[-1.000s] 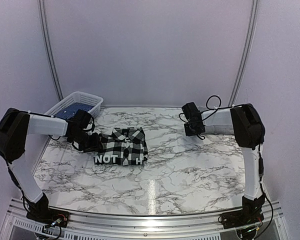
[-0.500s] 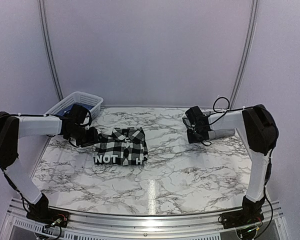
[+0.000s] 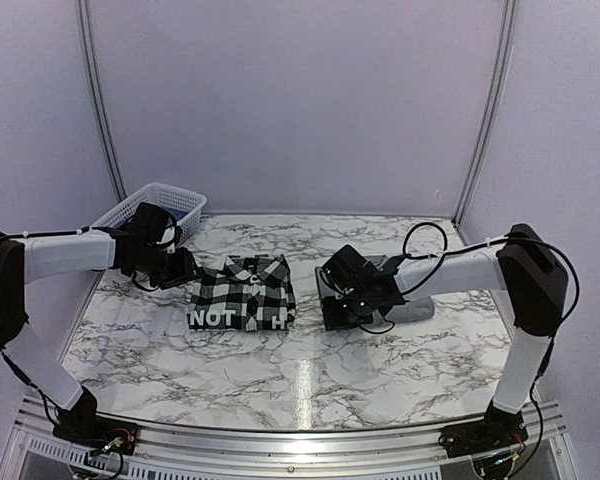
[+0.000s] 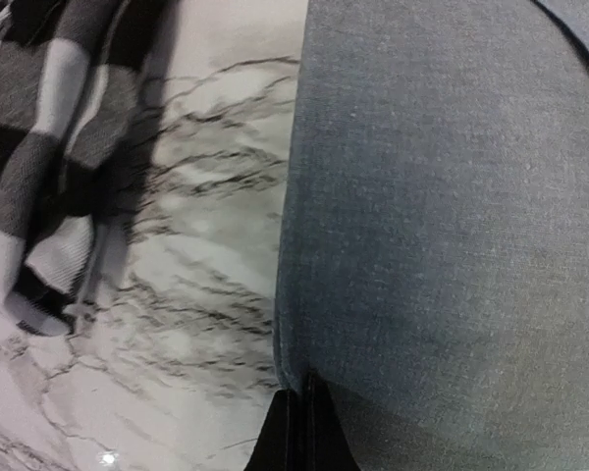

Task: Fold and stack the long sleeve shirts
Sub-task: Move the square-folded shirt to the center of the board, then pick up the square-folded shirt from the center of the board.

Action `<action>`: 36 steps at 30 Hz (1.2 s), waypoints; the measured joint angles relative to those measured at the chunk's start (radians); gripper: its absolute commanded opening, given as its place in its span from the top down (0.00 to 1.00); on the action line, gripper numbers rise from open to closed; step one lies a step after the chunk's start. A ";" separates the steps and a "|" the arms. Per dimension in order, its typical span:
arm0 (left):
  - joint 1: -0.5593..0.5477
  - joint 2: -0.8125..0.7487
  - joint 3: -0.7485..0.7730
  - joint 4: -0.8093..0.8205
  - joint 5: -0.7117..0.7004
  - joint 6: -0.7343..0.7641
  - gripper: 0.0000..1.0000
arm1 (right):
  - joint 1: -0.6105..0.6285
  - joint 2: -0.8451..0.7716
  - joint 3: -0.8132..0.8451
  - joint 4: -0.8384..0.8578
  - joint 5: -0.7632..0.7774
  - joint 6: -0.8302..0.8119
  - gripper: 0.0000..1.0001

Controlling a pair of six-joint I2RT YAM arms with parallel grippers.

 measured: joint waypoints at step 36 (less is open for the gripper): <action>0.006 0.006 -0.033 0.005 -0.014 -0.023 0.40 | -0.018 0.238 0.381 0.144 -0.258 -0.072 0.36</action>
